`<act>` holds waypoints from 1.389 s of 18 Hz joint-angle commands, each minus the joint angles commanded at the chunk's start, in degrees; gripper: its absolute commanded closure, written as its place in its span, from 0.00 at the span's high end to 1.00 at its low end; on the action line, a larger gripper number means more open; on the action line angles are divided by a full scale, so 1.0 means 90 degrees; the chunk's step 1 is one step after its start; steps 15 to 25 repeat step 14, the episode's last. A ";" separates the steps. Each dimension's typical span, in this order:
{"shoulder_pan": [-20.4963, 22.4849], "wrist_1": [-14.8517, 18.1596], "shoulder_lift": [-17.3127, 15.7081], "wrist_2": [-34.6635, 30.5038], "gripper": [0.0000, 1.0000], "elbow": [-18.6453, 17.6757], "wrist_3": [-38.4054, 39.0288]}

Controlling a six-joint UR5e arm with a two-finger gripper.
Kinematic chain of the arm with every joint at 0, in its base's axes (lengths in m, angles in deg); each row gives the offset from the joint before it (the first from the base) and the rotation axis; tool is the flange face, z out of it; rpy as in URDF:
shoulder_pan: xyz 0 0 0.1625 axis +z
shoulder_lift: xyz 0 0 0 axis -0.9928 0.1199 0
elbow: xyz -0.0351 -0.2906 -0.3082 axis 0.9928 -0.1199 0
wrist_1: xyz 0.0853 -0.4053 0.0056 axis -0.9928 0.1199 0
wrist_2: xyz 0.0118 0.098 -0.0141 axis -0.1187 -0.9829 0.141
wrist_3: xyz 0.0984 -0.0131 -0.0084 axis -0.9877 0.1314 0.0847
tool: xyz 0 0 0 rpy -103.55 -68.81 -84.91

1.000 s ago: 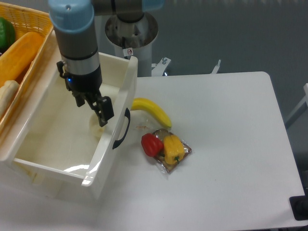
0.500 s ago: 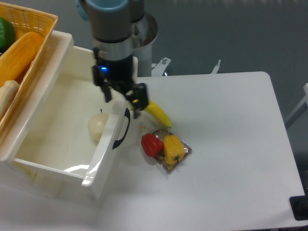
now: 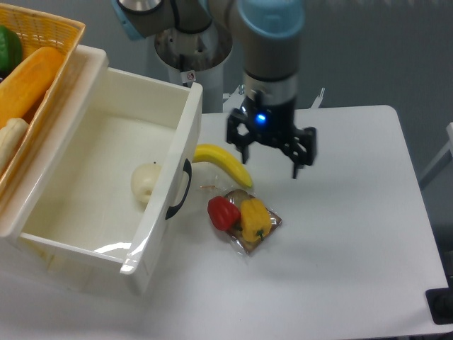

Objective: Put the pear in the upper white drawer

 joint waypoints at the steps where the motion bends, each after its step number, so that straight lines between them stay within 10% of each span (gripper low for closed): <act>1: 0.0088 0.0010 0.0175 0.0000 1.00 0.0010 -0.0478; 13: 0.0607 -0.0332 0.1534 -0.0283 1.00 0.0625 -0.1567; 25: 0.0607 -0.0332 0.1554 -0.0283 1.00 0.0635 -0.1567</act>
